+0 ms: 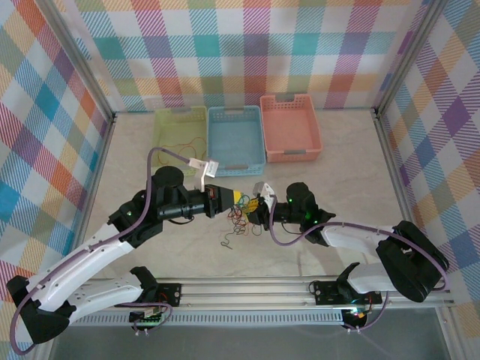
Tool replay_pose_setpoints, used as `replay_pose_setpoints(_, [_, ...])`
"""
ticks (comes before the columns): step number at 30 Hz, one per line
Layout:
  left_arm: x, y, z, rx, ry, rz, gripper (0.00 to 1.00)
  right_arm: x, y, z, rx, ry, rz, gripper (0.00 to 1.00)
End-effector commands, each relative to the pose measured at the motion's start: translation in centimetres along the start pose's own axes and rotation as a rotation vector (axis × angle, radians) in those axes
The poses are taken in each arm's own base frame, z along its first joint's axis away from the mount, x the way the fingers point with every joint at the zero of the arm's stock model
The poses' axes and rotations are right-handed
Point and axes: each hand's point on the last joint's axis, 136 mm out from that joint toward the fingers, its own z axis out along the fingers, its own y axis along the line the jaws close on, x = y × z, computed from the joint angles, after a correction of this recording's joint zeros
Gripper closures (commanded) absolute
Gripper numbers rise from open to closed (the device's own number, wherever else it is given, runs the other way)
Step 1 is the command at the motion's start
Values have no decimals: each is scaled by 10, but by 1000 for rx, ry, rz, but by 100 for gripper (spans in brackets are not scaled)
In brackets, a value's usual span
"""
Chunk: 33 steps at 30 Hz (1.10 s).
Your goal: Untangle the cables
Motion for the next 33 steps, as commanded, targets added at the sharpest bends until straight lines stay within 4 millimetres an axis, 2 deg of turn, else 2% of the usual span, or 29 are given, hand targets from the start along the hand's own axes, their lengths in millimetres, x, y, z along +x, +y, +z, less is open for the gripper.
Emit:
replay_pose_setpoints(1, [-27,-26,-20,49,-93,44,100,-8,4,3,-26,-5,-21,92])
replay_pose_setpoints(7, [-37,-27,-41,-4,-155,64,100,-6,-2,4,5,4,-12,100])
replay_pose_setpoints(25, [-83,-53,-137,-150,-403,219,100,12,-50,8,246,106,76,100])
replay_pose_setpoints(33, [-86,-48,-152,-204,-438,236,100,16,-62,5,310,122,100,100])
